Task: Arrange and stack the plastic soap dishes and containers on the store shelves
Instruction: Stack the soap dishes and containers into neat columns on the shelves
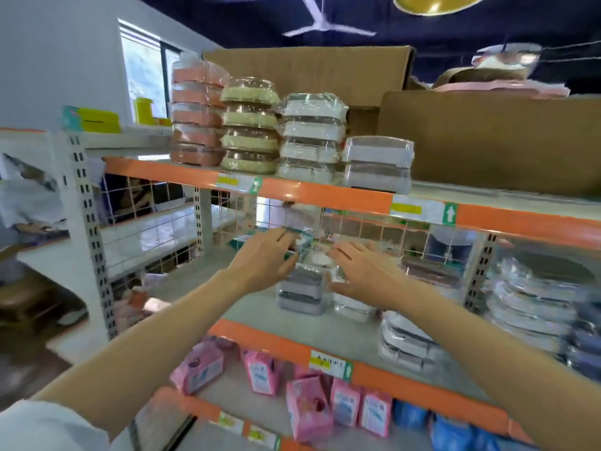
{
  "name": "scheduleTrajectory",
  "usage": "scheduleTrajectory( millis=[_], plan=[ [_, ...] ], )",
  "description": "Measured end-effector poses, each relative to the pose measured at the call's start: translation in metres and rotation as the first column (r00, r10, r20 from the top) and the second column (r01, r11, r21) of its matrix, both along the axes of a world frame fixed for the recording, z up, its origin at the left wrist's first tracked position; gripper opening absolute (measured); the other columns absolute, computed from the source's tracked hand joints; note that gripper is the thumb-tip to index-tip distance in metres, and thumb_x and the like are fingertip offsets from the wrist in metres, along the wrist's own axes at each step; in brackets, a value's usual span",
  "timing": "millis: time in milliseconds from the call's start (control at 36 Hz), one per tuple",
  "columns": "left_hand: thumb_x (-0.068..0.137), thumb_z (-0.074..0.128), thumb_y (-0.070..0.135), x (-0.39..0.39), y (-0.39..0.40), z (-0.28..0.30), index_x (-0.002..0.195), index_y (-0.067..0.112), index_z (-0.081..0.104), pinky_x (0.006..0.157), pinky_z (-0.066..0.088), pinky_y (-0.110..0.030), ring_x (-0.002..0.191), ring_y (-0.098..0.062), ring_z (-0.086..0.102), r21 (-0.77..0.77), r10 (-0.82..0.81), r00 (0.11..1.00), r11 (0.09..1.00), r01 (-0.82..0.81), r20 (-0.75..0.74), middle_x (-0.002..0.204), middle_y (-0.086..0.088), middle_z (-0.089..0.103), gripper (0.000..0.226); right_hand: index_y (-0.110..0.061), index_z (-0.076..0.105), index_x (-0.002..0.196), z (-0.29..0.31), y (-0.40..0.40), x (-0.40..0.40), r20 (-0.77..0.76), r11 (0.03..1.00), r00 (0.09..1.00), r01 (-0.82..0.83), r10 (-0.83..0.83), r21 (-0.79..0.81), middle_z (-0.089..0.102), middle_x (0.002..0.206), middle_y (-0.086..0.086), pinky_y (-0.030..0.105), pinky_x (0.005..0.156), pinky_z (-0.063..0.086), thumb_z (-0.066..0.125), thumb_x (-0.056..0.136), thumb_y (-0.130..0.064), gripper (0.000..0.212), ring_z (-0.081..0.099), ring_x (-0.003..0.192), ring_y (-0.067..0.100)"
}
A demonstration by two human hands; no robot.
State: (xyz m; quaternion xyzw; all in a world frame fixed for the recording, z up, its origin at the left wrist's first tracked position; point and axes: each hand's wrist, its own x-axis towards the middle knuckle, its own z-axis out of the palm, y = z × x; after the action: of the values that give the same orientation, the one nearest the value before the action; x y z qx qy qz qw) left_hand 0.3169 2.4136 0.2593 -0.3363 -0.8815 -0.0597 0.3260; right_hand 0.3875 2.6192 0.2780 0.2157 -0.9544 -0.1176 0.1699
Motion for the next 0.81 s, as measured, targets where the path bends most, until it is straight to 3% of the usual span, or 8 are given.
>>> scheduleTrajectory(
  millis=[167,250,333,472,583,694,806],
  plan=[
    [0.097,0.044,0.035,-0.033,0.003,-0.025,0.123,0.008,0.051,0.085,0.042,-0.036,0.111,-0.029,0.053,-0.13,0.084,0.98,0.99,-0.061,0.182,0.126,-0.01,0.053,0.038,-0.014,0.021,0.149,-0.024,0.0,-0.021,0.219,0.99,0.967,0.139,-0.13,-0.027,0.024,0.155,0.003,0.039,0.112,0.027,0.045,0.094,-0.053,0.072,0.022,0.141,0.021],
    [0.097,0.044,0.033,-0.052,-0.001,-0.034,0.121,0.009,0.05,0.08,0.041,-0.034,0.11,-0.029,0.055,-0.165,0.071,0.976,0.986,-0.037,0.206,0.125,-0.011,0.054,0.034,-0.011,0.017,0.15,-0.035,-0.01,-0.045,0.303,0.98,0.941,0.181,-0.15,-0.079,0.021,0.156,0.005,0.035,0.113,0.02,0.045,0.095,-0.051,0.073,0.019,0.142,0.022],
    [0.097,0.044,0.034,-0.079,-0.012,-0.045,0.125,0.01,0.049,0.087,0.041,-0.032,0.113,-0.026,0.052,-0.173,0.047,0.966,0.985,-0.003,0.253,0.125,-0.008,0.053,0.038,-0.006,0.011,0.151,-0.05,-0.027,-0.078,0.413,0.958,0.896,0.243,-0.161,-0.153,0.012,0.158,0.008,0.031,0.113,0.013,0.047,0.096,-0.045,0.076,0.012,0.144,0.023],
    [0.096,0.045,0.033,-0.123,-0.032,-0.064,0.131,0.011,0.045,0.09,0.043,-0.034,0.113,-0.025,0.053,-0.156,0.035,0.952,0.988,0.014,0.303,0.126,-0.007,0.053,0.041,-0.009,0.02,0.149,-0.082,-0.05,-0.139,0.425,0.932,0.886,0.297,-0.187,-0.208,0.022,0.155,0.008,0.031,0.113,0.019,0.052,0.094,-0.046,0.074,0.018,0.143,0.022],
    [0.095,0.049,0.033,-0.156,-0.056,-0.082,0.129,0.009,0.047,0.09,0.042,-0.033,0.113,-0.026,0.055,-0.159,-0.01,0.933,0.985,0.071,0.36,0.126,-0.007,0.055,0.041,-0.006,0.01,0.151,-0.102,-0.062,-0.183,0.48,0.921,0.843,0.356,-0.241,-0.162,0.011,0.159,0.01,0.033,0.117,0.012,0.054,0.091,-0.05,0.086,0.011,0.146,0.024],
    [0.095,0.05,0.035,-0.185,-0.074,-0.095,0.126,0.01,0.051,0.09,0.042,-0.031,0.109,-0.023,0.055,-0.128,-0.027,0.916,0.988,0.085,0.4,0.122,-0.006,0.057,0.04,-0.006,0.008,0.151,-0.112,-0.064,-0.218,0.502,0.897,0.809,0.421,-0.306,-0.132,0.012,0.158,0.01,0.036,0.117,0.017,0.059,0.086,-0.053,0.095,0.016,0.144,0.026],
    [0.095,0.051,0.034,-0.203,-0.083,-0.103,0.126,0.009,0.051,0.091,0.041,-0.03,0.112,-0.022,0.053,-0.121,-0.027,0.895,0.989,0.09,0.446,0.124,-0.006,0.056,0.04,-0.009,0.002,0.152,-0.121,-0.061,-0.242,0.547,0.878,0.756,0.473,-0.359,-0.078,-0.003,0.16,0.006,0.039,0.119,0.011,0.066,0.076,-0.06,0.112,0.0,0.147,0.024]
  ],
)
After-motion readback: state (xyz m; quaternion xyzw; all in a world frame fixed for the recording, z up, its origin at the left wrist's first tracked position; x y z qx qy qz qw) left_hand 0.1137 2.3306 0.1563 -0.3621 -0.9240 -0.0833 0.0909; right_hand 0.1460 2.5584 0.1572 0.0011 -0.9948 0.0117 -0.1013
